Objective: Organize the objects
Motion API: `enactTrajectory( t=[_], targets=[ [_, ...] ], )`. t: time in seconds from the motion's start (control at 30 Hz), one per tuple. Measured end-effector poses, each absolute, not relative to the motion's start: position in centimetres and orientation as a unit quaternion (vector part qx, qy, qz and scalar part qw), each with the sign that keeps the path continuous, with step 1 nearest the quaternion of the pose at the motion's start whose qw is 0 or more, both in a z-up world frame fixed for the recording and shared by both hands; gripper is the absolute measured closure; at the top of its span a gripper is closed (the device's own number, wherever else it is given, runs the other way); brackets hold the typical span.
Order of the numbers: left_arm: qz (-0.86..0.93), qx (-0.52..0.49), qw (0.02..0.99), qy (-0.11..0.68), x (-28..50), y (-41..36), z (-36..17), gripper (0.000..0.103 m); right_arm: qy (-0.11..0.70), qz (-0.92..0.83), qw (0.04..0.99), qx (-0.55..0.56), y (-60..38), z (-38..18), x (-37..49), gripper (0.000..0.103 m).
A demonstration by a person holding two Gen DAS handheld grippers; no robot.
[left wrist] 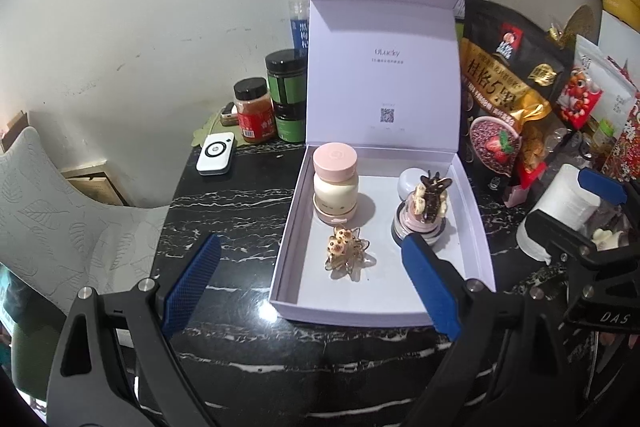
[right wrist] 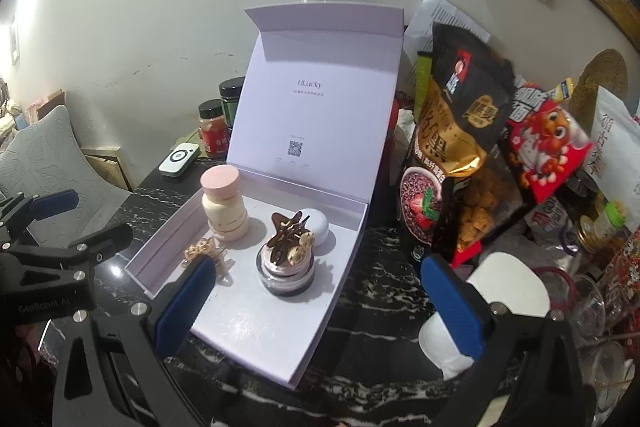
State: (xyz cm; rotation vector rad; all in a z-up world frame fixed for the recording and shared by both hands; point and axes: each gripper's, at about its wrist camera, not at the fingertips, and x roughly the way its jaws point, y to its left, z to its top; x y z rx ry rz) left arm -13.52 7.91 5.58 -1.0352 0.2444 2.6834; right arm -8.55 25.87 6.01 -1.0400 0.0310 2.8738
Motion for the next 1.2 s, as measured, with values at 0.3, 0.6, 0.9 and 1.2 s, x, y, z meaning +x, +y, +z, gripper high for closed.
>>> enactTrajectory(
  t=[0.3,0.6,0.9,1.2],
  targets=[
    [0.924,-0.348,0.127,0.090,-9.8,6.9,8.4,0.011,0.008,0.941,0.058,-0.335,24.8,9.1,-4.0,0.000],
    [0.927,-0.338,0.128,0.102,-6.2,6.1,9.7,0.011,-0.002,0.941,0.052,-0.333,23.3,10.4,-0.3,0.000],
    [0.921,-0.351,0.133,0.103,-3.6,5.8,8.8,0.011,-0.003,0.941,0.062,-0.332,22.6,10.1,2.9,0.000],
    [0.918,-0.358,0.130,0.113,-1.4,5.8,7.8,0.011,-0.004,0.938,0.054,-0.343,22.0,8.9,5.1,0.000]
  ],
)
